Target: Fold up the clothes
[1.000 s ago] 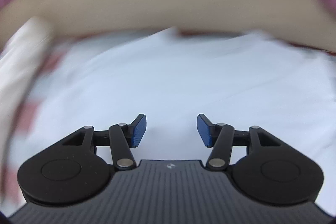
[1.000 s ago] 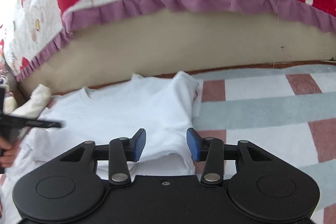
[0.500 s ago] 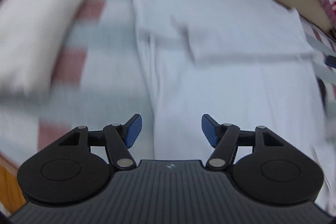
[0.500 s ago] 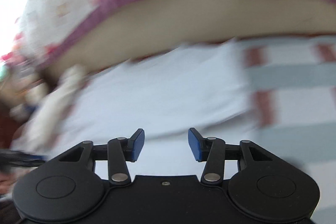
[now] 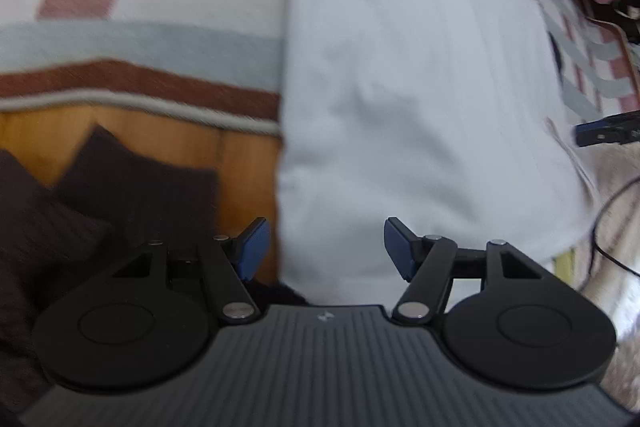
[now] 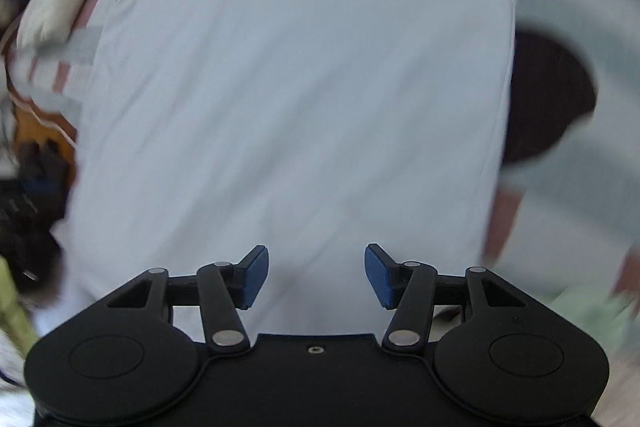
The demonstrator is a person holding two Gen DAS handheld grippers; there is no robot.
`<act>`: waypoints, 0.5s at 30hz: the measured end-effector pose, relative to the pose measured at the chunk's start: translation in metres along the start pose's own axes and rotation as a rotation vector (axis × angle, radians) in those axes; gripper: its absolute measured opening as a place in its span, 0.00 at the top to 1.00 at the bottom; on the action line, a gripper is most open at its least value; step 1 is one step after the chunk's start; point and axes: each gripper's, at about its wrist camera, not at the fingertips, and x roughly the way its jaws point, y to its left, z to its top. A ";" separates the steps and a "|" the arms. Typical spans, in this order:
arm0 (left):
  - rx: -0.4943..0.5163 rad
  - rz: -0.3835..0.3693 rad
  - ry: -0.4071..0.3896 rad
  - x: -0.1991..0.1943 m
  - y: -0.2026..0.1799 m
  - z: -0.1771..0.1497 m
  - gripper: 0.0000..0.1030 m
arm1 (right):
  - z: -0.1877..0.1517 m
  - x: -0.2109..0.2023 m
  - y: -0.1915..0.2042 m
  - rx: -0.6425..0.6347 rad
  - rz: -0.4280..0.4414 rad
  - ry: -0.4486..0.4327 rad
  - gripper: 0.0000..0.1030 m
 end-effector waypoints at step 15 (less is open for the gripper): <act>-0.011 0.026 -0.082 0.011 -0.011 -0.035 0.64 | -0.053 0.008 0.022 -0.093 -0.118 -0.077 0.88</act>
